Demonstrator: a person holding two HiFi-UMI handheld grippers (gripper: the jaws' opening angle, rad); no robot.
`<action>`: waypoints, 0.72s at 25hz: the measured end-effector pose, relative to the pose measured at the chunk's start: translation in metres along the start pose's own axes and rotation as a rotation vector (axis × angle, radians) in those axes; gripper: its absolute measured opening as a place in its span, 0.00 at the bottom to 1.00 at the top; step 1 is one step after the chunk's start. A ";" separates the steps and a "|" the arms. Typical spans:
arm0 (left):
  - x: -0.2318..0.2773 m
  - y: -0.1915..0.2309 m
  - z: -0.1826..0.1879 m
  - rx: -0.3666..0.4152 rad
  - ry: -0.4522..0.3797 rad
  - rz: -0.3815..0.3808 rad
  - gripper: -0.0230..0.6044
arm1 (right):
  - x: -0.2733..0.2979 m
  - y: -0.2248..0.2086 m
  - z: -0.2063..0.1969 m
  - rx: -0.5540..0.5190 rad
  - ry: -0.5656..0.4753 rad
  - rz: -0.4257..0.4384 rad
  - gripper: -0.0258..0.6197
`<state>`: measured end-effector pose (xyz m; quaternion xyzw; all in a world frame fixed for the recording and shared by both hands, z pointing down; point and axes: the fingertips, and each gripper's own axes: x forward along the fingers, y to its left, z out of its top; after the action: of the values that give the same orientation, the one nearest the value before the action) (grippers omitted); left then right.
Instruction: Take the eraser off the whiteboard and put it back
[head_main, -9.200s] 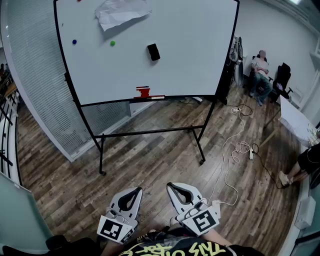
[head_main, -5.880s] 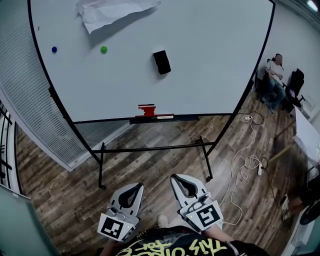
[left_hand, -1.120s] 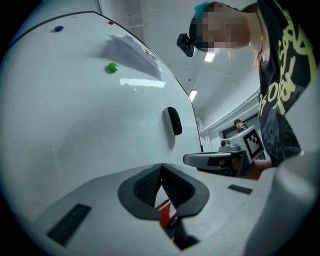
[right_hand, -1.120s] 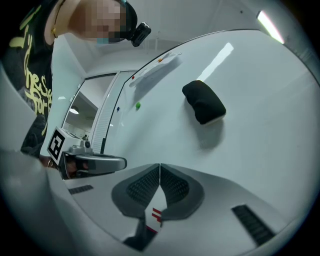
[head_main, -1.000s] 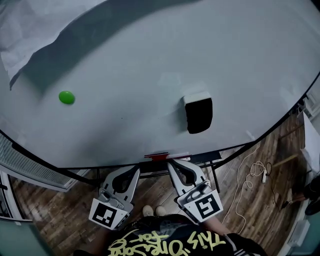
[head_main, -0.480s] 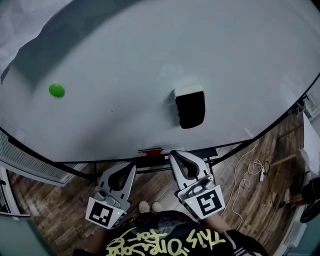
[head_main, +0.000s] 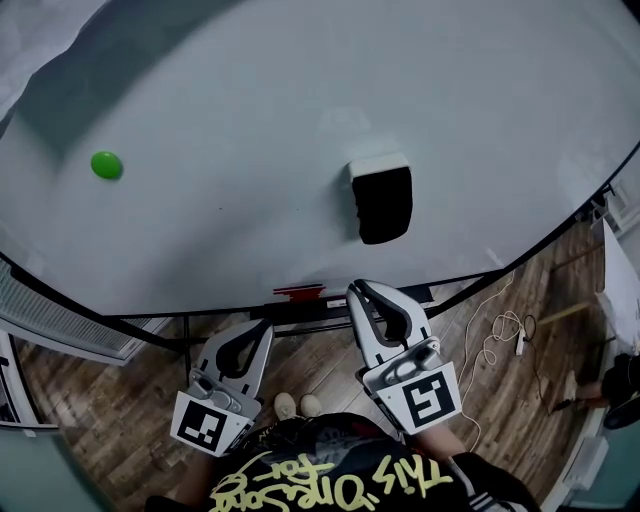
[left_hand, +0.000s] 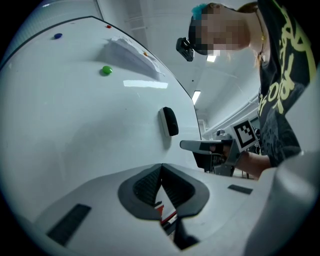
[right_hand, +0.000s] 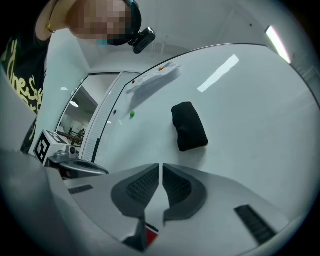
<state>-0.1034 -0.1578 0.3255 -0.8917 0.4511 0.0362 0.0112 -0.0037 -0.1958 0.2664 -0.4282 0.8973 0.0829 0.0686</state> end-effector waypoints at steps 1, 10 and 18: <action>-0.001 0.000 -0.001 -0.001 -0.002 0.002 0.05 | 0.000 0.000 0.002 -0.003 -0.002 -0.001 0.06; -0.002 0.000 -0.001 -0.013 0.002 0.001 0.05 | 0.002 -0.009 0.023 -0.022 -0.022 -0.040 0.06; -0.001 -0.001 -0.003 -0.016 0.005 -0.009 0.05 | 0.005 -0.017 0.035 -0.046 -0.025 -0.069 0.07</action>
<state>-0.1030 -0.1560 0.3283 -0.8938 0.4469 0.0377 0.0029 0.0083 -0.2029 0.2294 -0.4592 0.8789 0.1066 0.0728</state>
